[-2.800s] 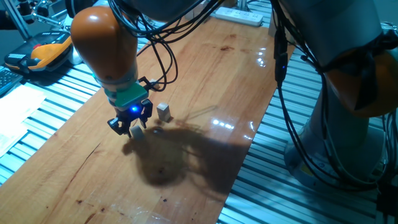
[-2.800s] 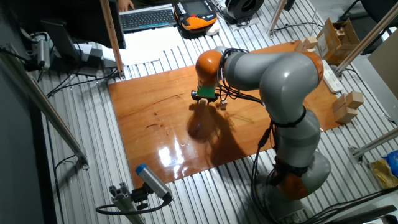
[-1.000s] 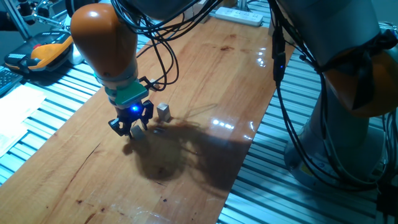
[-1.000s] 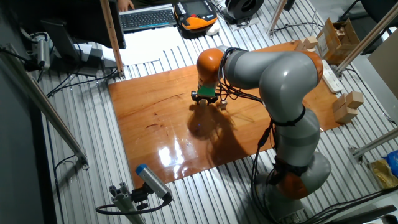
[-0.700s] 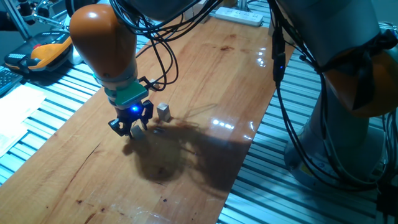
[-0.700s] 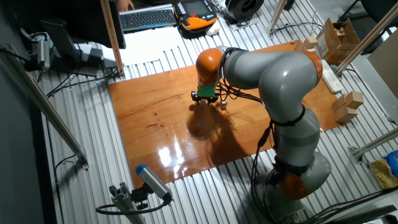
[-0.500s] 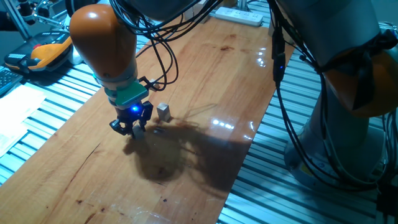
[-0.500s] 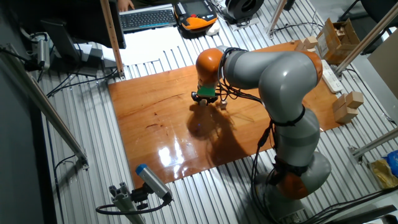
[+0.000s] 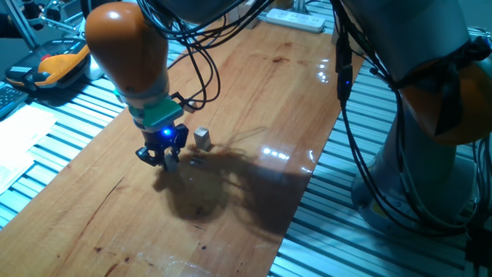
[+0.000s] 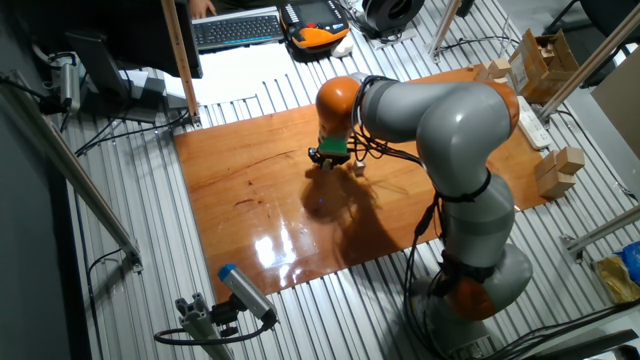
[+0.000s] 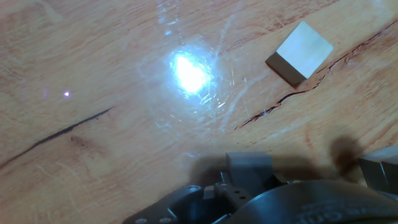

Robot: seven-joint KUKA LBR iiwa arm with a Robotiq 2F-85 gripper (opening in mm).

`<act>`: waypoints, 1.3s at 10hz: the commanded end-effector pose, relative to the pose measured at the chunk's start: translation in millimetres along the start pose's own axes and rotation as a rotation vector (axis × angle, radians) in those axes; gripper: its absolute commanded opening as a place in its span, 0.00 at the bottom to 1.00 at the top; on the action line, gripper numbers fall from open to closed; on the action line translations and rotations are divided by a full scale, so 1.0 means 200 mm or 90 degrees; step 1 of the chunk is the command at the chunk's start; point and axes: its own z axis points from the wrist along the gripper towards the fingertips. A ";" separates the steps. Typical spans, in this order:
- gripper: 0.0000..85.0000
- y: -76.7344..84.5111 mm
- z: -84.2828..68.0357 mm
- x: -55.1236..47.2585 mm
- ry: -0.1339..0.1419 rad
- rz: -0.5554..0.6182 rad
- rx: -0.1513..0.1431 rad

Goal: Stack the blocks in a vertical line of five

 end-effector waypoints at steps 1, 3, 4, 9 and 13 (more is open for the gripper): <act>0.00 0.00 -0.02 0.00 -0.001 -0.001 0.005; 0.00 0.00 -0.06 0.01 -0.005 -0.001 0.011; 0.00 0.00 -0.09 0.01 -0.007 -0.005 0.015; 0.00 -0.17 -0.28 0.02 -0.013 -0.059 0.017; 0.00 -0.25 -0.30 0.02 -0.018 -0.147 -0.004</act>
